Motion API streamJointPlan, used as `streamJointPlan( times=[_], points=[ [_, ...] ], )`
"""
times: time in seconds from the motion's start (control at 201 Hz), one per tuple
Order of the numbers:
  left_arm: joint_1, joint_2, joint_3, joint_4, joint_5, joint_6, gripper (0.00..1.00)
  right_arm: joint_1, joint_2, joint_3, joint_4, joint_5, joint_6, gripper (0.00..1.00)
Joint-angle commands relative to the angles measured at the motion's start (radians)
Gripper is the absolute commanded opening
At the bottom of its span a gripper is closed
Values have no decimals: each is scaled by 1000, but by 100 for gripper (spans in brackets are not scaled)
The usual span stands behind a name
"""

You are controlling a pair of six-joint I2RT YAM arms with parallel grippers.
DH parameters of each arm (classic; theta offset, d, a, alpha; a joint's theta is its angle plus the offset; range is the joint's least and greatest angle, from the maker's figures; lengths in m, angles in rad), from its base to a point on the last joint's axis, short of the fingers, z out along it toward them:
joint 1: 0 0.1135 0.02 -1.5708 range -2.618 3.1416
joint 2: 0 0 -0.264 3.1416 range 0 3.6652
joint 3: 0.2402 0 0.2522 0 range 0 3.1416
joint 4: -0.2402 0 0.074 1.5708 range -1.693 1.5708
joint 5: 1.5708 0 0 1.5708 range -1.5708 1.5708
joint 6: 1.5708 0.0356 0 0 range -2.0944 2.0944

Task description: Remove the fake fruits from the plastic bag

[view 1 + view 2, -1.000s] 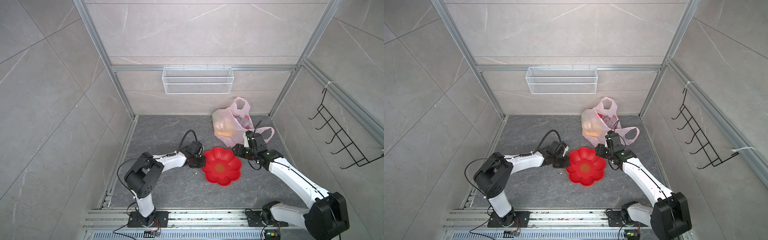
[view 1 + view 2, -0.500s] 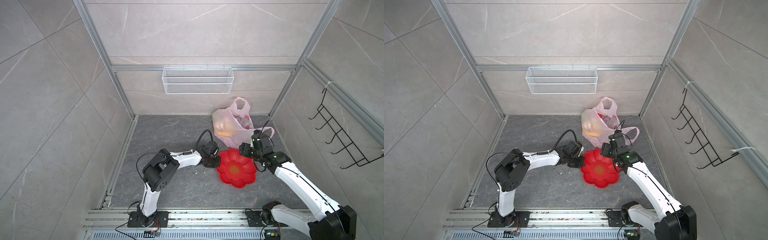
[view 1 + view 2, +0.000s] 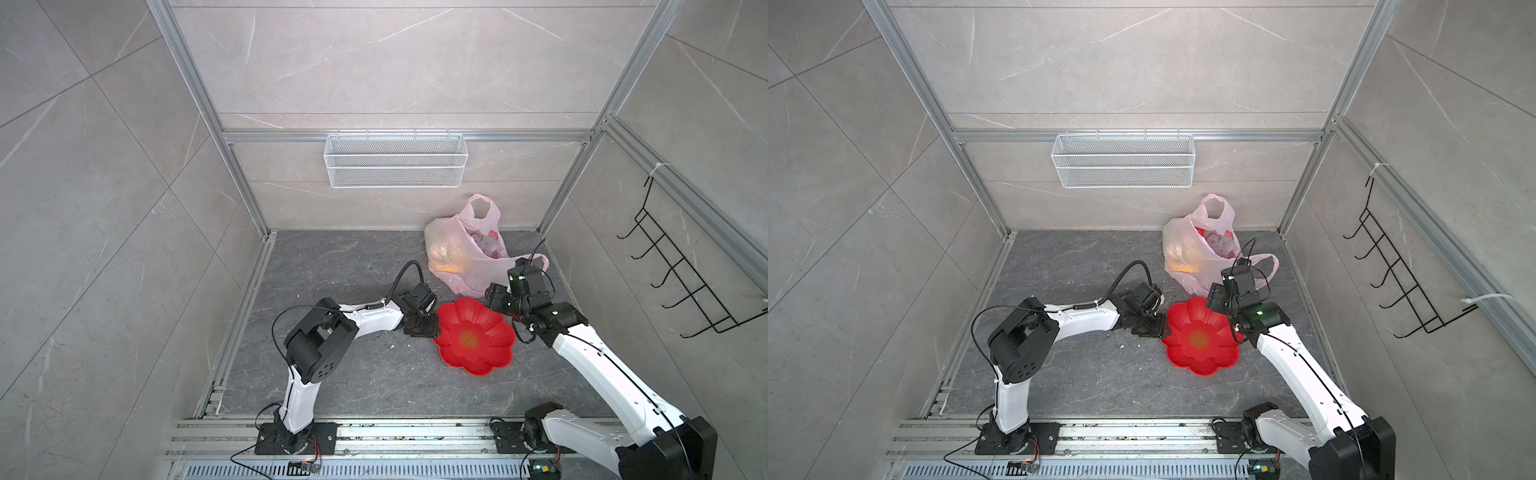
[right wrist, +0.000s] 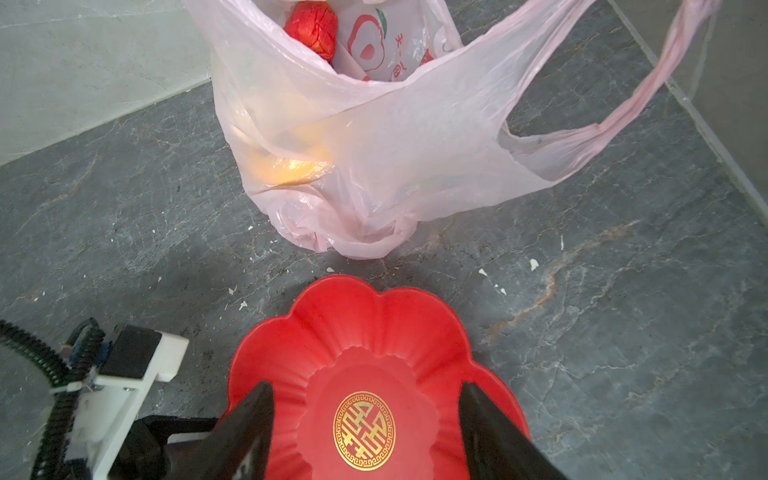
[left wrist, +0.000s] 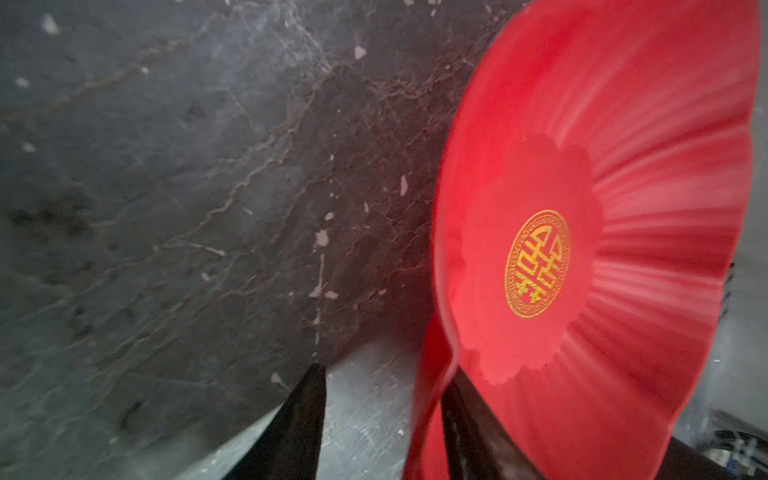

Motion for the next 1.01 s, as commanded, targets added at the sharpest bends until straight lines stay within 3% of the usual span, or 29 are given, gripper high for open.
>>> streamJointPlan(
  times=[0.0,0.309,0.463,0.632,0.861,0.921,1.001],
  points=[
    [0,-97,-4,-72,-46,36,54,-17,2,41,-21,27,-10,73],
    [3,-182,82,-265,-150,96,61,-70,-23,42,-41,28,-5,73],
    [29,-166,258,-334,-173,175,64,-102,-35,15,-31,11,9,72],
    [107,32,581,-312,-80,233,65,-127,-61,-26,-13,-7,28,73],
    [163,444,1207,-399,-68,261,70,-145,-68,-72,20,-38,45,73],
    [170,499,1268,-358,-51,253,72,-148,-63,-82,30,-49,45,73],
    [182,511,1215,-225,-17,216,75,-152,-54,-95,50,-65,39,73]
  ],
)
